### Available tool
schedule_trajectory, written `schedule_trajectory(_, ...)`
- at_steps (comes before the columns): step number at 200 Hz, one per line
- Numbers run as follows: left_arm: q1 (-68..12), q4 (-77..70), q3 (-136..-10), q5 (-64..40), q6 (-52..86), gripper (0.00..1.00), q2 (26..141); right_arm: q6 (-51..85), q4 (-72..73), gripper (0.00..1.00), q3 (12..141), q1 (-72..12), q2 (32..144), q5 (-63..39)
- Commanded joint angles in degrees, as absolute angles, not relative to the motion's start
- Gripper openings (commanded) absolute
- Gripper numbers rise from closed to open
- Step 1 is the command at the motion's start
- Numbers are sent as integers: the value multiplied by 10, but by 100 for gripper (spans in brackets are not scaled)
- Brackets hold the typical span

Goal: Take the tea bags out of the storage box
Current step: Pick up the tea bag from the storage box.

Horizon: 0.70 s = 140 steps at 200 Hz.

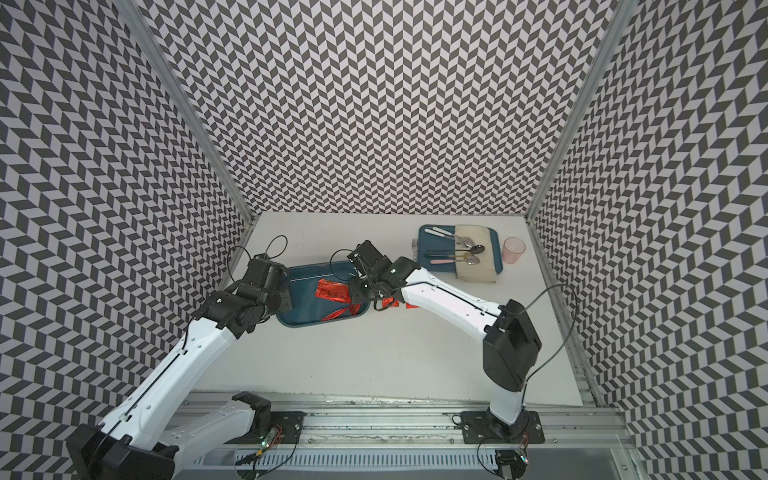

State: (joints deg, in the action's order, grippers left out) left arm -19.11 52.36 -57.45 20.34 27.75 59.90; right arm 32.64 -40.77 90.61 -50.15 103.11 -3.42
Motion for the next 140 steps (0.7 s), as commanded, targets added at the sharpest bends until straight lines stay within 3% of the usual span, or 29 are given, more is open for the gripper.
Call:
schedule_trajectory(1, -192, 507, -587, 204, 280, 0, 589, 330, -404, 41, 916, -504, 1050, -23)
schedule_trajectory(67, -192, 507, -586, 205, 281, 0, 590, 325, -402, 18, 921, -506, 1047, -8)
schedule_trajectory(140, -192, 509, -586, 207, 282, 0, 593, 306, -403, 8, 948, -500, 987, -22)
